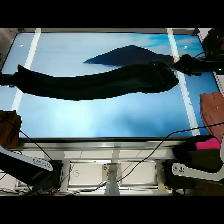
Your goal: Fold the clothes and pants, and hang the long-sleeved shirts on hangers.
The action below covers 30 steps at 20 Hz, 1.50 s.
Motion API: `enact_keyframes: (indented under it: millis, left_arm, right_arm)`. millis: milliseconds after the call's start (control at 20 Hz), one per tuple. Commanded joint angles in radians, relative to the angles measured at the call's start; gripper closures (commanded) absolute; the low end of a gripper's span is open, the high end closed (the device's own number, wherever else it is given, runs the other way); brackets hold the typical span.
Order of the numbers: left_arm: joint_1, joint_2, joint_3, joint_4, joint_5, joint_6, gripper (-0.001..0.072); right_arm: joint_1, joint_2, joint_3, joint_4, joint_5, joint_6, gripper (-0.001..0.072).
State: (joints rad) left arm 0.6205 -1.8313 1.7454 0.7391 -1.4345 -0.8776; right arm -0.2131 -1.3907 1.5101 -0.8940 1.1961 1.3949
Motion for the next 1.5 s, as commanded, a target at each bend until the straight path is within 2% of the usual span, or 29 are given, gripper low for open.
enact_keyframes:
  millis: [0, 50, 100, 200, 300, 400, 450, 700, 850, 1050, 1150, 1200, 1350, 1450]
  left_arm:
    - [-0.014, 0.075, 0.002, -0.059, -0.026, 0.003, 0.0663]
    - [-0.025, 0.090, 0.002, -0.060, -0.035, 0.003, 0.0663]
    - [-0.039, 0.104, 0.002, -0.060, -0.037, -0.003, 0.0663]
    - [-0.072, 0.125, 0.002, -0.060, -0.036, -0.038, 0.0663]
    - [-0.108, 0.141, 0.002, -0.060, -0.042, -0.043, 0.0663]
    - [-0.140, 0.160, 0.002, -0.065, -0.045, -0.043, 0.0663]
    - [-0.150, 0.170, 0.002, -0.082, -0.044, -0.052, 0.0663]
    - [-0.156, 0.206, 0.002, -0.249, -0.045, -0.088, 0.0663]
    - [-0.160, 0.230, 0.002, -0.332, -0.048, -0.088, 0.0663]
    - [-0.166, 0.243, 0.002, -0.336, -0.050, -0.093, 0.0663]
    - [-0.171, 0.243, 0.002, -0.336, -0.051, -0.114, 0.0663]
    - [-0.175, 0.243, 0.002, -0.336, -0.051, -0.114, 0.0663]
    - [-0.200, 0.243, 0.002, -0.336, -0.051, -0.114, 0.0663]
    - [-0.221, 0.243, 0.002, -0.336, -0.051, -0.114, 0.0663]
  right_arm:
    - [0.148, 0.000, 0.000, 0.144, -0.177, -0.001, 0.0548]
    - [0.215, -0.002, 0.000, 0.125, -0.266, -0.001, 0.0651]
    - [0.288, -0.007, 0.000, 0.099, -0.377, 0.000, 0.0677]
    - [0.423, -0.035, 0.000, 0.066, -0.589, 0.009, 0.0677]
    - [0.528, -0.096, 0.000, 0.067, -0.700, 0.072, 0.0678]
    - [0.597, -0.180, 0.000, 0.069, -0.704, 0.182, 0.0678]
    - [0.624, -0.220, 0.000, 0.076, -0.703, 0.193, 0.0678]
    - [0.724, -0.394, 0.019, 0.166, -0.708, 0.194, 0.0679]
    - [0.757, -0.502, 0.146, 0.152, -0.598, 0.192, 0.0679]
    - [0.789, -0.638, 0.343, 0.121, -0.508, 0.196, 0.0679]
    - [0.805, -0.701, 0.411, 0.124, -0.474, 0.260, 0.0679]
    - [0.818, -0.728, 0.438, 0.135, -0.476, 0.298, 0.0679]
    - [0.877, -0.797, 0.525, 0.161, -0.491, 0.307, 0.0679]
    - [0.916, -0.828, 0.541, 0.159, -0.517, 0.375, 0.0680]
